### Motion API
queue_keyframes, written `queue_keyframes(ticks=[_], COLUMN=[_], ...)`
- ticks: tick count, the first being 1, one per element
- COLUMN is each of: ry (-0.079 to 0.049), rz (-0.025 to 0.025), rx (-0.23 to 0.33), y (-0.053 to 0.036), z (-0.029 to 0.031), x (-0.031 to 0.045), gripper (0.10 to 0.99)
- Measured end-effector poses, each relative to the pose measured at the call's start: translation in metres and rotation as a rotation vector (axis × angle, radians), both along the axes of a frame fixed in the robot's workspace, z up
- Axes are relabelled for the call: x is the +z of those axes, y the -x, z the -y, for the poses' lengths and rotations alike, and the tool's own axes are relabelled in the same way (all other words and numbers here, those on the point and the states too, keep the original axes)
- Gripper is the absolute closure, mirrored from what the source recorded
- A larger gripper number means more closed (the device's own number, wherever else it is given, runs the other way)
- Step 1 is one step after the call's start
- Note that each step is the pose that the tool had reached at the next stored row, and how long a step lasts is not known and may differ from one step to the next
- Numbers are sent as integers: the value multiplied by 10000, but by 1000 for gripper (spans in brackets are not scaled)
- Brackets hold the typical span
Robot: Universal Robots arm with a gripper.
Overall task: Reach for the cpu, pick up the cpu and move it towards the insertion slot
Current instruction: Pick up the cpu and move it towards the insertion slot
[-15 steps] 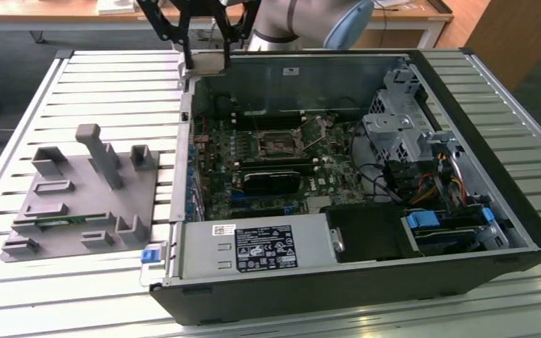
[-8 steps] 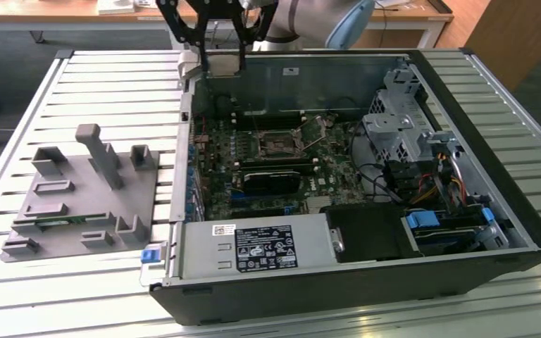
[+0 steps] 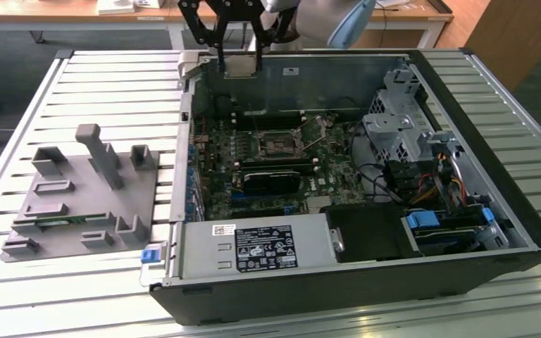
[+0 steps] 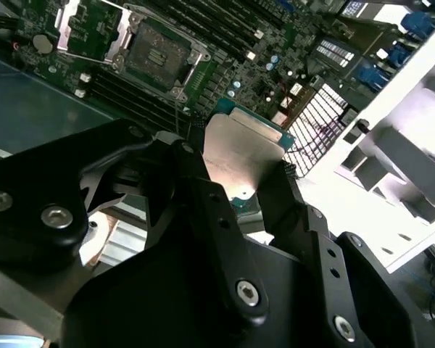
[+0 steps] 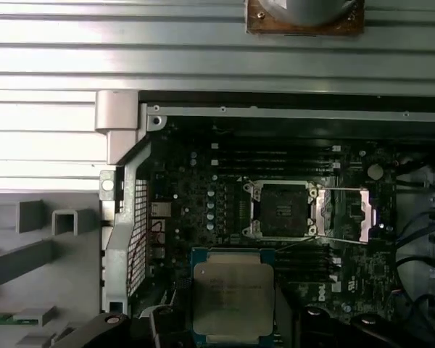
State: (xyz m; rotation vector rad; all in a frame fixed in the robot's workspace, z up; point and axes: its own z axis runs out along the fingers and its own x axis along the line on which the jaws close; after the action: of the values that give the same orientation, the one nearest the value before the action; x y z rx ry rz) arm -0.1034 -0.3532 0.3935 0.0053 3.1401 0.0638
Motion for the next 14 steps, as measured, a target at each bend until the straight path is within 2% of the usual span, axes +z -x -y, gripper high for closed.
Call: queue_keyframes(ticks=[14], ry=[1], rz=[1], rx=[-37], y=[-421], z=[-74], x=[-32], gripper=[545])
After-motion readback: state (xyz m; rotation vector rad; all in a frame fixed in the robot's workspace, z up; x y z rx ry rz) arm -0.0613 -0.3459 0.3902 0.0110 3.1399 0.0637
